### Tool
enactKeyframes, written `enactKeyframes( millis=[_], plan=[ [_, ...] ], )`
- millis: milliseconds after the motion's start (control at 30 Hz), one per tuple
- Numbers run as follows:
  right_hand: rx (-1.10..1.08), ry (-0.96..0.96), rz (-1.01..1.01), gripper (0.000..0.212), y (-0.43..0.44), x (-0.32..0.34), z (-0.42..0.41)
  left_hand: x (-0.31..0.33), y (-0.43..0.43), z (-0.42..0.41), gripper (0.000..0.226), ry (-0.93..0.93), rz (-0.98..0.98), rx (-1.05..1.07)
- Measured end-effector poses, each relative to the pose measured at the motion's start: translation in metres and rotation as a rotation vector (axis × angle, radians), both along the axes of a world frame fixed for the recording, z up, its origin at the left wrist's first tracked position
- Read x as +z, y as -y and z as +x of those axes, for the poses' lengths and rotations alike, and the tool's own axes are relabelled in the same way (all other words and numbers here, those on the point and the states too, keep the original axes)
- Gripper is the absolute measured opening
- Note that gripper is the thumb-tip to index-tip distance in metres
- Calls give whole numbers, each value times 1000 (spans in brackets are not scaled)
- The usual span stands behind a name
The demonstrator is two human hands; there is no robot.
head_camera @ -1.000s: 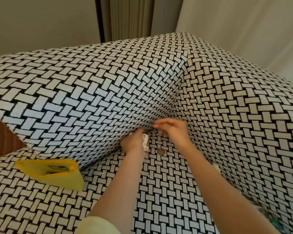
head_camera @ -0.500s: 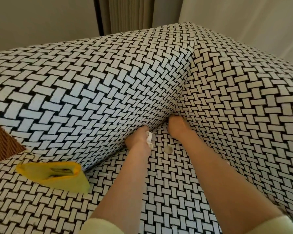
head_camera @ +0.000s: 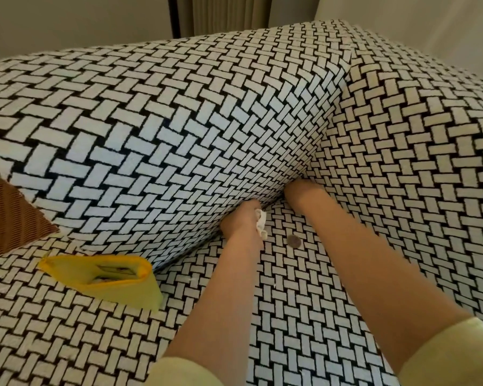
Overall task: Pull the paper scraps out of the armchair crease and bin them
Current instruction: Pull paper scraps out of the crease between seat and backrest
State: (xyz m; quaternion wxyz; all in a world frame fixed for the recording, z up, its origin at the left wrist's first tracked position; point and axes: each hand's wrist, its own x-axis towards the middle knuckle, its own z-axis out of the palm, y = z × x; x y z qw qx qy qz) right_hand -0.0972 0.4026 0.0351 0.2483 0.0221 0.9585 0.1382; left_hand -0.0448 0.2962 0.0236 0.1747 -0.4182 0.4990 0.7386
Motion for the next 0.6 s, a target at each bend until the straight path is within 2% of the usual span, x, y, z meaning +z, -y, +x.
enactKeyframes(
  millis=[200, 400, 500, 600],
  plan=[
    [50, -216, 40, 32, 4, -12, 10, -4, 2, 1, 31, -50, 1, -20],
    [114, -360, -16, 27, -5, -7, 23, -10, 2, -2, 31, -50, 29, -41],
    [131, -468, -137, 26, -22, -2, 36, -11, 2, -1, 28, -52, 56, -49],
    [-43, -659, -423, 27, -36, 0, 48, -9, 7, 2, 24, -76, 101, -87]
  ],
)
